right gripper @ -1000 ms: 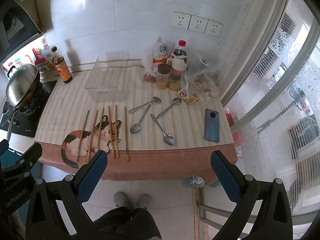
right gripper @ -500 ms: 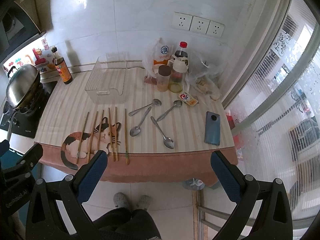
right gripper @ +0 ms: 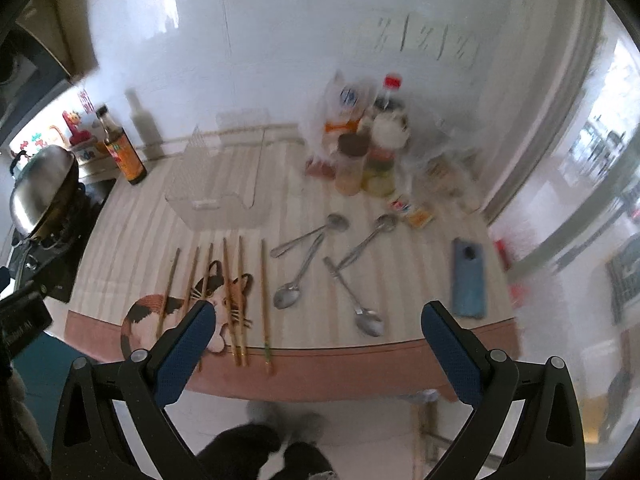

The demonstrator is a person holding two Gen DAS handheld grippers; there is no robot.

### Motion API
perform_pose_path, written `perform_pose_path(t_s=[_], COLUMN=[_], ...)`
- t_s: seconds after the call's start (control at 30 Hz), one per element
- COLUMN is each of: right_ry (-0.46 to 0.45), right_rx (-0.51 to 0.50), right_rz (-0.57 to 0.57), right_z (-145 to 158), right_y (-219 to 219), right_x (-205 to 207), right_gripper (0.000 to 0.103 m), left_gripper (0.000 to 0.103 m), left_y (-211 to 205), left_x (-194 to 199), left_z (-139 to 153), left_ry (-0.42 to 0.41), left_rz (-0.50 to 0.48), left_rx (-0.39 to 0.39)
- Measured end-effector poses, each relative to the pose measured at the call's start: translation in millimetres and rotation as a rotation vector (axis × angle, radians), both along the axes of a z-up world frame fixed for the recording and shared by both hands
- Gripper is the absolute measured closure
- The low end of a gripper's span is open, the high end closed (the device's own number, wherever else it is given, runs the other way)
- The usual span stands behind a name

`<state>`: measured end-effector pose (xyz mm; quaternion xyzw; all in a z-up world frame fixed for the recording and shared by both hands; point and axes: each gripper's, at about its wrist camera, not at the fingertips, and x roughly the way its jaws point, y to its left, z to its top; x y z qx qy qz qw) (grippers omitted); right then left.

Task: Organize utensils
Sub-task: 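Lower both tools onto the row of wooden chopsticks on the cat mat, then close the left tool on one wooden chopstick while the right tool grasps another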

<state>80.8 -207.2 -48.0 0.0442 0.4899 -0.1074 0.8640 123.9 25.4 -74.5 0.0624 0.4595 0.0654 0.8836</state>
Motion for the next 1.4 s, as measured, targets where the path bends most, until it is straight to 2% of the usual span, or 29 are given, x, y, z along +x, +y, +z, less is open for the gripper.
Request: perform_pose_path(t_s=[0.1,0.17,0.2,0.23,0.27,0.3,0.37,0.43,0.47,0.53,0.7,0.73,0.83,0.87,0.93,1.17,1.37,1.4], right_ry=[0.061,0.139,0.163,0.194,0.233,0.261,0.320,0.357,0.379,0.413,0.488,0.496,0.514,0.508,0.503,0.555,0.545,0.542], right_rx=[0.045,0.076,0.091,0.101,0.122,0.141,0.152,0.161,0.161,0.175,0.168,0.163,0.109,0.088,0.074,0.132,0.146,0.148], right_rz=[-0.005,0.001,0.001,-0.004,-0.002,-0.004,-0.013,-0.012,-0.012,-0.007,0.010,0.022,0.036,0.041,0.043,0.011,-0.006,-0.006], right_z=[-39,-77,-91,-105,-124,-139,-164,-184,-191,-207,-241,-246,-258,-259,-261,-262,-261,-264], right_y=[-2,0,0,2,4,6,10,15,17,21,36,41,54,57,64,73,76,67], right_x=[30,54,62,69,79,85,95,100,103,109,121,123,127,127,125,95,85,88], right_gripper=[0.022,0.042,0.045,0.051,0.055,0.058,0.060,0.061,0.062,0.063,0.069,0.070,0.083,0.091,0.096,0.096,0.096,0.096], left_gripper=[0.000,0.001,0.001,0.004,0.012,0.015,0.030,0.040,0.047,0.054,0.069,0.076,0.088,0.092,0.096,0.097,0.097,0.097], left_y=[14,23,29,31,31,31,32,30,29,28,25,24,18,15,9,3,8,8], left_x=[33,50,61,67,72,76,82,85,86,86,84,84,86,86,87,86,97,98], left_z=[-42,-70,-91,-108,-124,-142,-170,-194,-205,-219,-227,-227,-225,-225,-225,-221,-225,-226], left_ry=[0.092,0.158,0.216,0.263,0.309,0.361,0.438,0.504,0.530,0.566,0.571,0.574,0.577,0.577,0.577,0.582,0.591,0.592], left_rz=[0.005,0.009,0.006,-0.004,-0.011,-0.026,-0.047,-0.062,-0.070,-0.084,-0.103,-0.104,-0.107,-0.107,-0.107,-0.117,-0.129,-0.129], left_rx=[0.005,-0.004,-0.024,-0.047,-0.057,-0.069,-0.095,-0.112,-0.113,-0.112,-0.126,-0.141,-0.145,-0.145,-0.145,-0.145,-0.141,-0.143])
